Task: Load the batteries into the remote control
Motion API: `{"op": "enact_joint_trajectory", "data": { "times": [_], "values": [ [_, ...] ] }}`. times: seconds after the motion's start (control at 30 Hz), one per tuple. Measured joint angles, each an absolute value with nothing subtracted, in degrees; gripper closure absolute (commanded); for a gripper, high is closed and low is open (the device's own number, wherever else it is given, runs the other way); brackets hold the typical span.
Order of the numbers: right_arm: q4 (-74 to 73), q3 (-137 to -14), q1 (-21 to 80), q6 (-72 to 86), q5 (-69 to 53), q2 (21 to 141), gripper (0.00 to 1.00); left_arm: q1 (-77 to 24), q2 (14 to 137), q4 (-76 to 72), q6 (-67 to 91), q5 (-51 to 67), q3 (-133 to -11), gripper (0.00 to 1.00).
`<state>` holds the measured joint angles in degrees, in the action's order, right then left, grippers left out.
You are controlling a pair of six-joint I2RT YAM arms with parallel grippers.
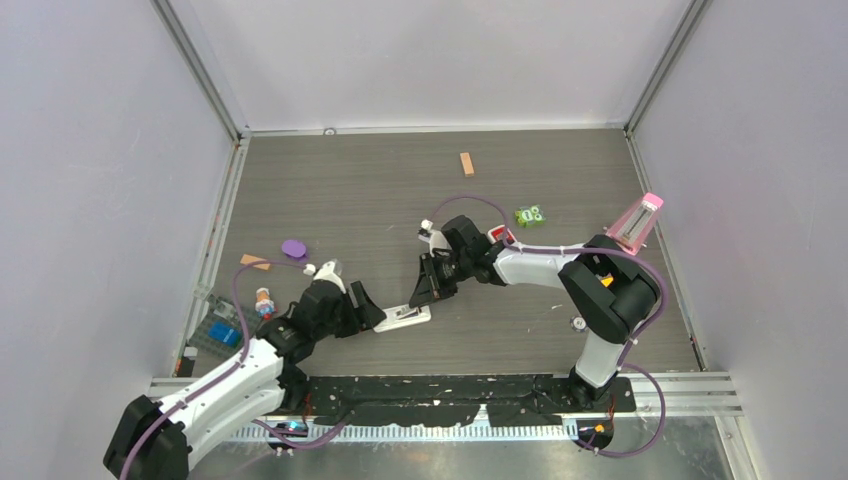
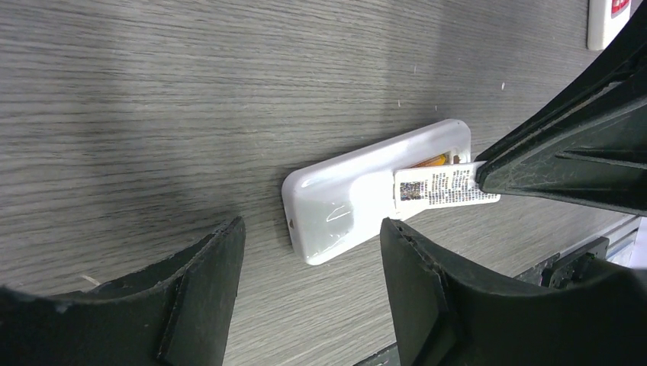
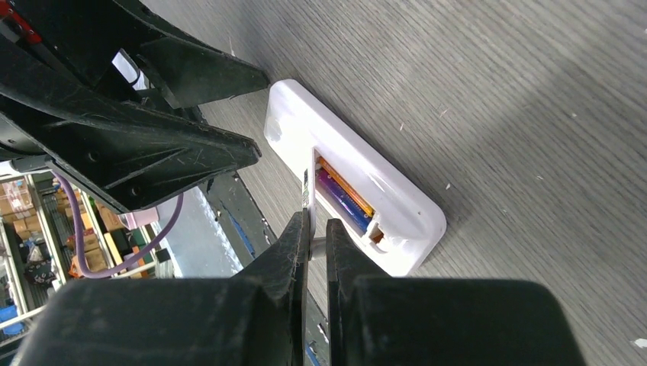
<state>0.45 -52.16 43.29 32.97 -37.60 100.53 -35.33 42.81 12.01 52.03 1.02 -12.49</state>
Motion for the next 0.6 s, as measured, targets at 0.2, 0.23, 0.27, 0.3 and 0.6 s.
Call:
{"op": "enact_joint_trajectory", "data": {
  "times": [0.2, 0.23, 0.27, 0.3, 0.6],
  "values": [
    [0.7, -52.1, 43.4, 33.2, -37.6, 100.5, 0.94, -35.3, 43.2, 11.6, 52.0, 1.6, -12.5, 0.34],
    [0.7, -52.1, 43.4, 33.2, -37.6, 100.5, 0.94, -35.2, 43.3, 11.5, 52.0, 1.6, -12.5, 0.35],
    [0.7, -52.0, 43.4, 33.2, -37.6, 100.5, 0.95, -35.2, 43.4, 11.5, 52.0, 1.6, -12.5, 0.35],
    [0.7, -52.0, 43.4, 33.2, -37.6, 100.5, 0.95, -35.2, 43.5, 11.4, 52.0, 1.6, -12.5, 0.35],
    [2.7, -50.5, 43.4, 36.2, -38.7, 100.6, 0.95, -35.2, 43.9, 11.1, 52.0, 1.7, -12.5, 0.36]
  ]
}}
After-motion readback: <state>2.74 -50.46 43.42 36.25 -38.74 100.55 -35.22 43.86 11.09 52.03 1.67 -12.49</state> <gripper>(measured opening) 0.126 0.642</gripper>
